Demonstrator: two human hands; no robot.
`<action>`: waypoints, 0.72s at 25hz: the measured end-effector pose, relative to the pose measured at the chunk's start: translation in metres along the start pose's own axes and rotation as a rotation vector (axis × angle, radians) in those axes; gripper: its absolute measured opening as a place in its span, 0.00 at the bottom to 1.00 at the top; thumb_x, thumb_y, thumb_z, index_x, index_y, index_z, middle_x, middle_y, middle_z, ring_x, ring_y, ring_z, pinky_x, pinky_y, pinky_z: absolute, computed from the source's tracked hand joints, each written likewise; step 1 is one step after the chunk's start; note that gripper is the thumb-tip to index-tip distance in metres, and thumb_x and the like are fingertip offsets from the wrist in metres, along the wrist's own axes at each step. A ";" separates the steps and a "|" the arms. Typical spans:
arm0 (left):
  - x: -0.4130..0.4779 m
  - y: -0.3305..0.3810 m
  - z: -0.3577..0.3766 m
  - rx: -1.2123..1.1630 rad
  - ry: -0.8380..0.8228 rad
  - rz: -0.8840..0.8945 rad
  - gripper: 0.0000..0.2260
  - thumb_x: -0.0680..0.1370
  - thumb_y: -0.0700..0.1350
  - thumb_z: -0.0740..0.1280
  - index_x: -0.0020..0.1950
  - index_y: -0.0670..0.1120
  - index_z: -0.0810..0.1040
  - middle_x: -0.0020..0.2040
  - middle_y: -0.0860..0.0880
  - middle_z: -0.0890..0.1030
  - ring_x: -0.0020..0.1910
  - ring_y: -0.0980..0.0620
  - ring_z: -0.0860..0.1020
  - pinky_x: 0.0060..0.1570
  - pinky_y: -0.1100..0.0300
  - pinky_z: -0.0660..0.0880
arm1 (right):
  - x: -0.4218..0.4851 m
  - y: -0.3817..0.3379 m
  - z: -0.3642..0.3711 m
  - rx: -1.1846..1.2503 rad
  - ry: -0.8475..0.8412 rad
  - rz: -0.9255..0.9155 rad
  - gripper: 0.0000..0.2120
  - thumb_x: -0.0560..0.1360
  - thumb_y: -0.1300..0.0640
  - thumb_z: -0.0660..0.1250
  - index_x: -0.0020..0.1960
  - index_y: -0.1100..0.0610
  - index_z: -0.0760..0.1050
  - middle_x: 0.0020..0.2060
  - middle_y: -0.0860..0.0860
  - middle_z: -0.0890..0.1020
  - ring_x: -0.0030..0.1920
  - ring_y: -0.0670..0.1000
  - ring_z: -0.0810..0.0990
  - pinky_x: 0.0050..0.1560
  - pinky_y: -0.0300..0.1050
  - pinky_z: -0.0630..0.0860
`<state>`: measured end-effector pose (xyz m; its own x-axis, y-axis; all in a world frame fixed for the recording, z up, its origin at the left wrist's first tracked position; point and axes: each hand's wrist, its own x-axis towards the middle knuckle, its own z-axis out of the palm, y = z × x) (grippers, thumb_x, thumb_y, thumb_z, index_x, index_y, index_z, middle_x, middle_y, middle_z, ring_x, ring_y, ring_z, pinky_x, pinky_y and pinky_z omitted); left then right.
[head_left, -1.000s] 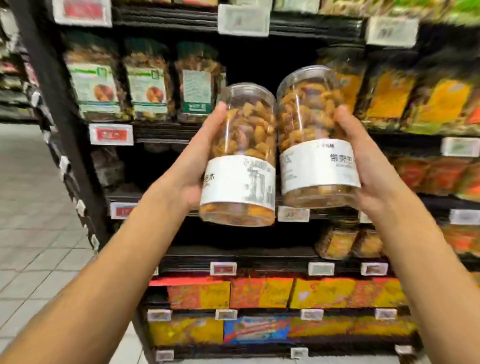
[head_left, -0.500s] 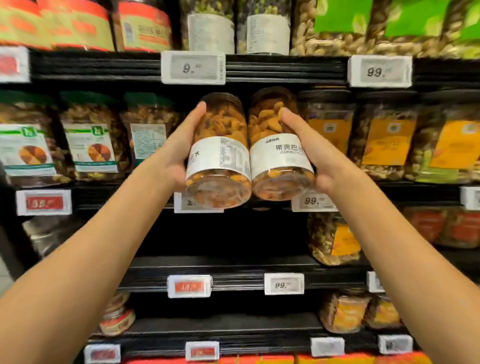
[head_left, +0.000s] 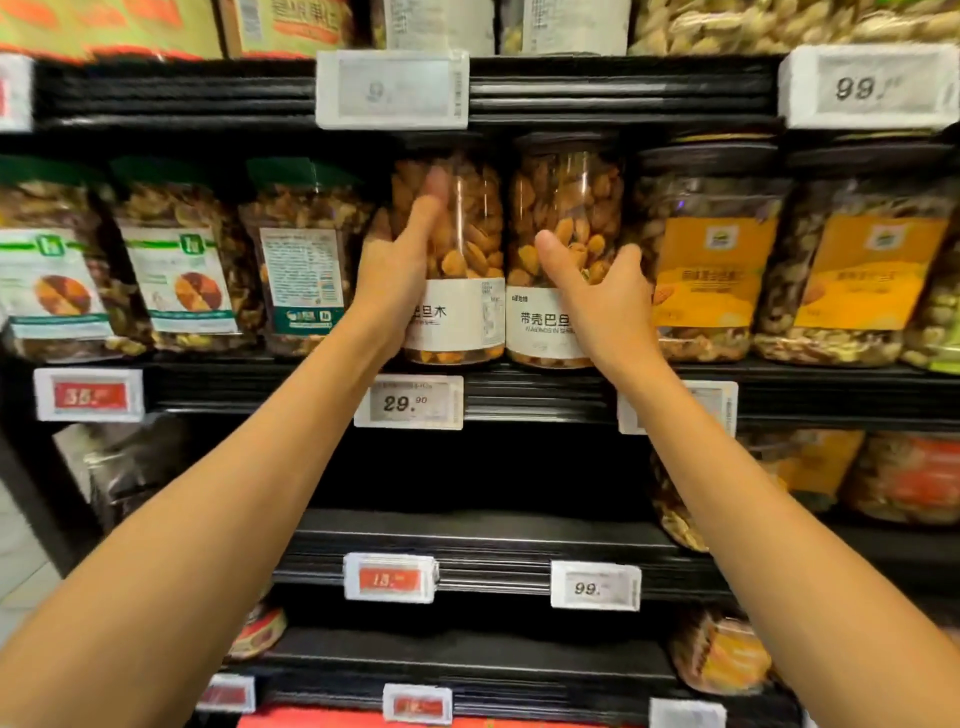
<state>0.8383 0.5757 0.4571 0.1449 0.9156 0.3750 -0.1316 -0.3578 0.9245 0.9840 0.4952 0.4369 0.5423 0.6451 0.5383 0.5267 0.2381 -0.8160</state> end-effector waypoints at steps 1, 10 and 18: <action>-0.001 -0.005 0.002 0.031 0.029 0.073 0.22 0.72 0.63 0.66 0.58 0.49 0.74 0.47 0.58 0.81 0.44 0.61 0.81 0.43 0.68 0.75 | -0.001 0.002 0.002 -0.029 -0.002 0.000 0.27 0.70 0.34 0.64 0.52 0.55 0.63 0.43 0.44 0.72 0.43 0.43 0.72 0.35 0.32 0.62; -0.007 -0.018 -0.010 -0.047 -0.090 0.014 0.26 0.77 0.66 0.51 0.66 0.53 0.72 0.58 0.56 0.80 0.55 0.60 0.78 0.60 0.58 0.72 | -0.064 0.001 -0.012 -0.162 0.167 -0.137 0.29 0.77 0.41 0.59 0.70 0.60 0.64 0.64 0.54 0.72 0.63 0.53 0.72 0.61 0.44 0.70; -0.017 -0.019 -0.008 -0.051 -0.199 -0.020 0.25 0.80 0.63 0.46 0.66 0.53 0.72 0.55 0.60 0.78 0.49 0.67 0.75 0.53 0.65 0.69 | -0.068 0.014 -0.018 -0.099 0.055 -0.095 0.17 0.80 0.52 0.58 0.64 0.59 0.74 0.67 0.53 0.73 0.69 0.47 0.69 0.69 0.48 0.66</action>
<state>0.8308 0.5688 0.4328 0.3384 0.8661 0.3678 -0.1752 -0.3261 0.9290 0.9665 0.4418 0.3929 0.5204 0.5818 0.6251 0.6380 0.2217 -0.7374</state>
